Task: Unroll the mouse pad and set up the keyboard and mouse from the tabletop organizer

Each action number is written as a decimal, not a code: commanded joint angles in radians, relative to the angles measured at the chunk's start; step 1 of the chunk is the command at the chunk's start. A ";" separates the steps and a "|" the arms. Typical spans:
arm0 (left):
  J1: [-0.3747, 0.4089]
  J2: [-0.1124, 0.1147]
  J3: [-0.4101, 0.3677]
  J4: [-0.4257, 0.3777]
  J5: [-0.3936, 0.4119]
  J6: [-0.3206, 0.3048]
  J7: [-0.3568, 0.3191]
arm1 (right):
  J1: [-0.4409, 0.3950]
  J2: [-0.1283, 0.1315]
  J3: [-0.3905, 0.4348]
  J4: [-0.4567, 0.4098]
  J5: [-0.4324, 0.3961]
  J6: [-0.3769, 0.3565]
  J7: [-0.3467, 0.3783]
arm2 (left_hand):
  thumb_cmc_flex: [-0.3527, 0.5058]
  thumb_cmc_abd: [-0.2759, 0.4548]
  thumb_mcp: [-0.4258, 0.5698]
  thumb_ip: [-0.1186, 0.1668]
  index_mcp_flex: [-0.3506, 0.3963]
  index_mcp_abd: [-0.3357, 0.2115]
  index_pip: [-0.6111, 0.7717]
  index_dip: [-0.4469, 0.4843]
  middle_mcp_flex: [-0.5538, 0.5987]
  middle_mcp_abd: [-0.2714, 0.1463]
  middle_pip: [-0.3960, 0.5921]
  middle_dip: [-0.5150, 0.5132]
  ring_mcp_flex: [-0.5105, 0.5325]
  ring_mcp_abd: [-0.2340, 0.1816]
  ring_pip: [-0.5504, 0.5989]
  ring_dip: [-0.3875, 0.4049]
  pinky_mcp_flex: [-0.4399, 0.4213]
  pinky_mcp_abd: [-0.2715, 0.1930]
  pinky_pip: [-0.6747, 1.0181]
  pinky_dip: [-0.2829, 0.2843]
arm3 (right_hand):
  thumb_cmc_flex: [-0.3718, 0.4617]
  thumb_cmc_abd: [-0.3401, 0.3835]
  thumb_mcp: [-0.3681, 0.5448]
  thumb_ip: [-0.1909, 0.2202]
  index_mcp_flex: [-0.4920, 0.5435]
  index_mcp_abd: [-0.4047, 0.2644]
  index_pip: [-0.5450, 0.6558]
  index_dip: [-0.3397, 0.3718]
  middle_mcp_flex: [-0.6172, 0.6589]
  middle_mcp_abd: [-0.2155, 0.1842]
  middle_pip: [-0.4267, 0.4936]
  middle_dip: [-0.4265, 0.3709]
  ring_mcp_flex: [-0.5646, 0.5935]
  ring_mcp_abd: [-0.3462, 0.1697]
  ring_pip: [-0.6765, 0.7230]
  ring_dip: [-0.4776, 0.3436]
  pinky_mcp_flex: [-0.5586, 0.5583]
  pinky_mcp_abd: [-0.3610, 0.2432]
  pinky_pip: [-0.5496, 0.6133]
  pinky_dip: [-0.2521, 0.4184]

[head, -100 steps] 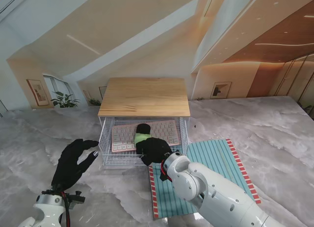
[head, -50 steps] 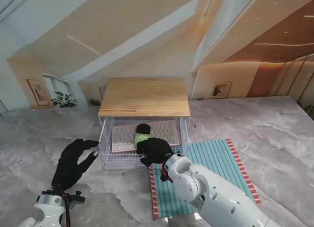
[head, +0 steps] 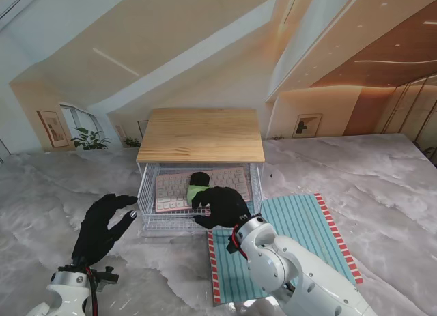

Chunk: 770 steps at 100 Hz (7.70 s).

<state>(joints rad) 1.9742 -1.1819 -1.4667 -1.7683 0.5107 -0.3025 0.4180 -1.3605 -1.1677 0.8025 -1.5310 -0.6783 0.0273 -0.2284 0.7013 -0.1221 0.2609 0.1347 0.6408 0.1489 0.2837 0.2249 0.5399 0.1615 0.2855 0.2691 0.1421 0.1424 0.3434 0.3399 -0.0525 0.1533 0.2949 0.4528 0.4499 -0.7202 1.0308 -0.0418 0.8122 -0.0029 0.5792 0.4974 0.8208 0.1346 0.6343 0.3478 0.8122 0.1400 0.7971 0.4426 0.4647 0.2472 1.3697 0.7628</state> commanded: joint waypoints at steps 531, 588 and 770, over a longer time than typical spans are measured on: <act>0.032 -0.014 -0.026 0.007 -0.015 -0.019 0.008 | 0.650 -0.212 -0.582 0.546 0.220 0.313 0.411 | 0.011 0.009 -0.028 0.019 -0.004 -0.003 -0.021 -0.011 -0.019 -0.005 -0.006 -0.015 -0.034 -0.031 -0.016 -0.003 -0.011 -0.030 -0.031 0.016 | 0.173 -0.243 0.058 -0.056 -0.537 -0.261 0.251 0.138 -0.634 -0.172 -0.089 -0.064 -0.481 -0.099 0.201 0.132 0.059 0.101 -0.068 -0.093; 0.023 -0.013 -0.025 0.016 -0.018 -0.025 0.003 | 0.622 -0.213 -0.546 0.566 0.195 0.275 0.323 | 0.009 0.008 -0.027 0.020 -0.003 -0.003 -0.021 -0.010 -0.017 -0.005 -0.006 -0.015 -0.035 -0.029 -0.016 -0.003 -0.011 -0.030 -0.032 0.016 | 0.250 -0.151 0.096 -0.094 -0.257 -0.235 0.462 0.264 -0.666 -0.139 0.447 0.123 -0.346 -0.126 0.319 0.194 0.156 0.011 0.010 -0.082; 0.003 -0.010 -0.012 0.025 -0.018 -0.035 -0.008 | 0.386 -0.081 -0.267 0.191 0.125 0.348 0.187 | 0.005 0.007 -0.025 0.020 -0.006 -0.005 -0.015 -0.012 -0.016 -0.008 -0.003 -0.014 -0.034 -0.029 -0.011 -0.002 -0.010 -0.029 -0.028 0.014 | 0.320 -0.094 0.053 -0.159 -0.103 -0.173 0.591 0.166 -0.536 -0.068 0.499 0.240 -0.196 -0.120 0.412 0.160 0.321 -0.042 0.088 -0.119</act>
<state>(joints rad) 1.9764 -1.1890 -1.4836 -1.7396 0.4947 -0.3308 0.4268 -0.9670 -1.2519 0.5269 -1.3052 -0.5414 0.3833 -0.0347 0.7013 -0.1220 0.2502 0.1346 0.6408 0.1498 0.2814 0.2243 0.5399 0.1615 0.2853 0.2604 0.1421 0.1424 0.3397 0.3399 -0.0536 0.1530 0.2831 0.4554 0.6675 -0.9967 0.9462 -0.2887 0.5189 -0.2702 0.7352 0.5760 0.2830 0.0761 1.0726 0.5548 0.5778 0.1869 1.1240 0.6126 0.7648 0.2190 1.4063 0.6519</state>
